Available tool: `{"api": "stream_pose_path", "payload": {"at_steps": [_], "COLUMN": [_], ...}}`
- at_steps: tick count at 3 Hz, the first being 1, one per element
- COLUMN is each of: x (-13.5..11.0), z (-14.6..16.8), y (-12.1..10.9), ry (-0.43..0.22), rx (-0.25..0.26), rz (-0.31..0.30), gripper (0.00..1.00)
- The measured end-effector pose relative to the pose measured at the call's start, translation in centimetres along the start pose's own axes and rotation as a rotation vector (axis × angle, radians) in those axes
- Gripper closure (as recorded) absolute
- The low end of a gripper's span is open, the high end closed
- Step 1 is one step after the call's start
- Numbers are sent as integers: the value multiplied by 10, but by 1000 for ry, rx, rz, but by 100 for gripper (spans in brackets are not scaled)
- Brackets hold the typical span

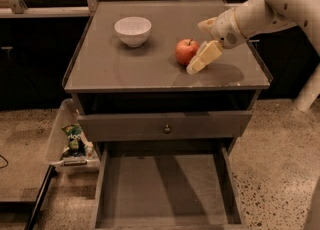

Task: Place apple into middle drawer

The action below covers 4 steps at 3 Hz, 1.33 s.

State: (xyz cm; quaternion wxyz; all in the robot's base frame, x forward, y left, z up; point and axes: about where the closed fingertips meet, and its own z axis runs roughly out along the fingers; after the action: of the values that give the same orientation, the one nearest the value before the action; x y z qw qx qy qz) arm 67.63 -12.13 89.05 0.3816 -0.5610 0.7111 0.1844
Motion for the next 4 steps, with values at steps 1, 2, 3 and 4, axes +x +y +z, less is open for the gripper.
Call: {"api": "stream_pose_path", "payload": {"at_steps": [1, 2, 3, 4], "x": [5, 11, 15, 15], "z": [17, 30, 41, 41], "y": [-9, -14, -18, -18], "ry": [34, 61, 79, 79], "rx": [-6, -11, -19, -19], "rz": [-3, -4, 2, 2], "gripper": [0, 0, 0, 19]}}
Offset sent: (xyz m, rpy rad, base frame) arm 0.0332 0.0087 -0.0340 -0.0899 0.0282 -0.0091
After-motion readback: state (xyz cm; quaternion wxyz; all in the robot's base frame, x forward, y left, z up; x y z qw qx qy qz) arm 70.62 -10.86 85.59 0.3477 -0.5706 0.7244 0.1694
